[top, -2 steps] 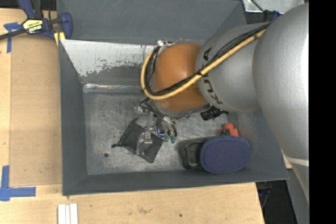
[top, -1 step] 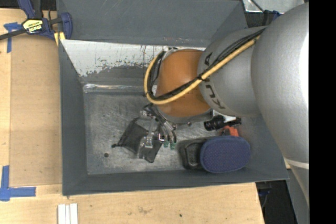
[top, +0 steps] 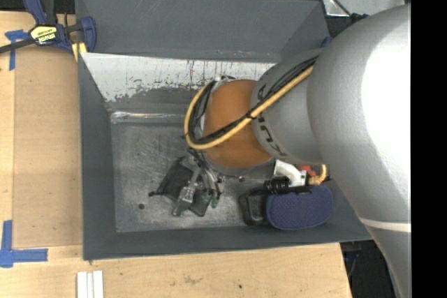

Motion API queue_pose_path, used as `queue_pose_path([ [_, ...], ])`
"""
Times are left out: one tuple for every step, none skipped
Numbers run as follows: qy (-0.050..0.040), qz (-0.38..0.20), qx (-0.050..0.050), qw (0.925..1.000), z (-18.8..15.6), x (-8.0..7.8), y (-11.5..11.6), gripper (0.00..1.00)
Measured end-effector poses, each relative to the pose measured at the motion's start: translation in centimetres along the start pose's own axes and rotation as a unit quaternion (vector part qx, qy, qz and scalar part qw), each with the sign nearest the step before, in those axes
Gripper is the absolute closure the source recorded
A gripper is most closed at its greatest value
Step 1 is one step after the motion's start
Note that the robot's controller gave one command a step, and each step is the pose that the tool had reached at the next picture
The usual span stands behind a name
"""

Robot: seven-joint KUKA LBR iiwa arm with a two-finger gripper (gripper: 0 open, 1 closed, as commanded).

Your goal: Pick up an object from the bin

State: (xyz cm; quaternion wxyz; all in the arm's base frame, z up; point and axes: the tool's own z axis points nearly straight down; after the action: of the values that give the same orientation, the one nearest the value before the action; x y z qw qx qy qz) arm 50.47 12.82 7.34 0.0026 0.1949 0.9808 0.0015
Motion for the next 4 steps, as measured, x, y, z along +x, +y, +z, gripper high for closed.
queue_pose_path([
  [0.0005,-0.001,0.000,1.0000,-0.2,-0.1,0.1,0.00],
  [-0.0060,0.001,-0.003,1.0000,-0.5,-0.5,0.2,1.00],
  [0.0001,0.001,0.001,1.0000,-3.3,-0.7,0.2,1.00],
  [0.0001,0.001,0.000,1.0000,-5.4,-0.8,0.2,1.00],
])
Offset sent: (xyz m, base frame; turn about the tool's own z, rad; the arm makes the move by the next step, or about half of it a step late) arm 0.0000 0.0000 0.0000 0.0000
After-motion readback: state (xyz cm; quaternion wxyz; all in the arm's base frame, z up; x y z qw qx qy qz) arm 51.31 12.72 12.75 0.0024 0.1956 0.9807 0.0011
